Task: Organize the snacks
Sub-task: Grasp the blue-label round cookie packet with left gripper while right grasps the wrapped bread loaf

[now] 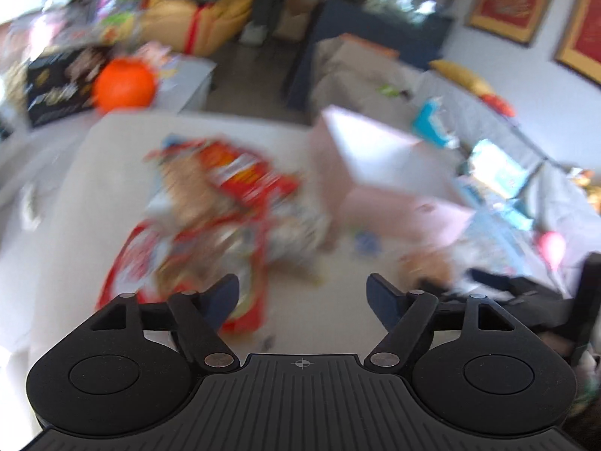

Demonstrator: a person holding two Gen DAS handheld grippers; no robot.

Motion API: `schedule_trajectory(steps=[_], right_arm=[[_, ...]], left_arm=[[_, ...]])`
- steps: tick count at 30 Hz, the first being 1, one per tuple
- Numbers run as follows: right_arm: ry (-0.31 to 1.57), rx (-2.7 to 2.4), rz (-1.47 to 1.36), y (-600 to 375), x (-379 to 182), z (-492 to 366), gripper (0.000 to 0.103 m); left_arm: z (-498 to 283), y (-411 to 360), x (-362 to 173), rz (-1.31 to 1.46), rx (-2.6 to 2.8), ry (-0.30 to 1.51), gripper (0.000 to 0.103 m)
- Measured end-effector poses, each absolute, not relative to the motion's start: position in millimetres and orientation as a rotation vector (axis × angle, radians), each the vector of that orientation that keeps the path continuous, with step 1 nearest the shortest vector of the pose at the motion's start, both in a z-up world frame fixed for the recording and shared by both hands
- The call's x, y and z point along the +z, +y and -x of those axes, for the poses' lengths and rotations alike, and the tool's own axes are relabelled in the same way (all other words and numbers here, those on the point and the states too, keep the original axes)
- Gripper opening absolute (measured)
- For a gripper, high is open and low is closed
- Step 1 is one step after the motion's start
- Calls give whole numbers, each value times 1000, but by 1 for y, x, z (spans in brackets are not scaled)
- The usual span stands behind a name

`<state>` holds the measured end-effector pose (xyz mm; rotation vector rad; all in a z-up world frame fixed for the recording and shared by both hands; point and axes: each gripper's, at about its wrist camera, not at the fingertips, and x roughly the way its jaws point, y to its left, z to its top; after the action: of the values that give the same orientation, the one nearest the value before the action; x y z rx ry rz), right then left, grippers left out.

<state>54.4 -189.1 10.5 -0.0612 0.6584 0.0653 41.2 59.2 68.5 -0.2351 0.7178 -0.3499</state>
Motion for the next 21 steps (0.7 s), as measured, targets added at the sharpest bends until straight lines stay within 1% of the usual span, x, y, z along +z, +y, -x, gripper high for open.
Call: schedule_trajectory(steps=[3,6,8,10,11,13,14,17,21], right_arm=[[632,69,69,-187,3,-56,88],[625,84,31,-193,-3,-54,89],[629,103,-22,-203,-3,-54,89],[637,118,-69,-212,-4,-55,89],[643,126,-83,-214,-4,-55,89],[660,138,-100,-217,-5,-57,90],[667,144,-111,-219,-5,-59,90],[684,159,-147,-224,-7,-63,91],[685,167,-149,-227,-8,-63,91]], left_arm=[[-51,33,80,138,-447,669,80],[-85,5,71,65,-491,725,78],[-115,-7,59,78,-483,783,72],[-141,-15,48,75,-471,811,69],[-152,-18,42,71,-456,827,64],[-170,-23,33,54,-455,846,59],[-176,-24,31,38,-456,860,54],[-181,-20,25,7,-463,916,53],[-154,-19,28,-70,-507,929,53]])
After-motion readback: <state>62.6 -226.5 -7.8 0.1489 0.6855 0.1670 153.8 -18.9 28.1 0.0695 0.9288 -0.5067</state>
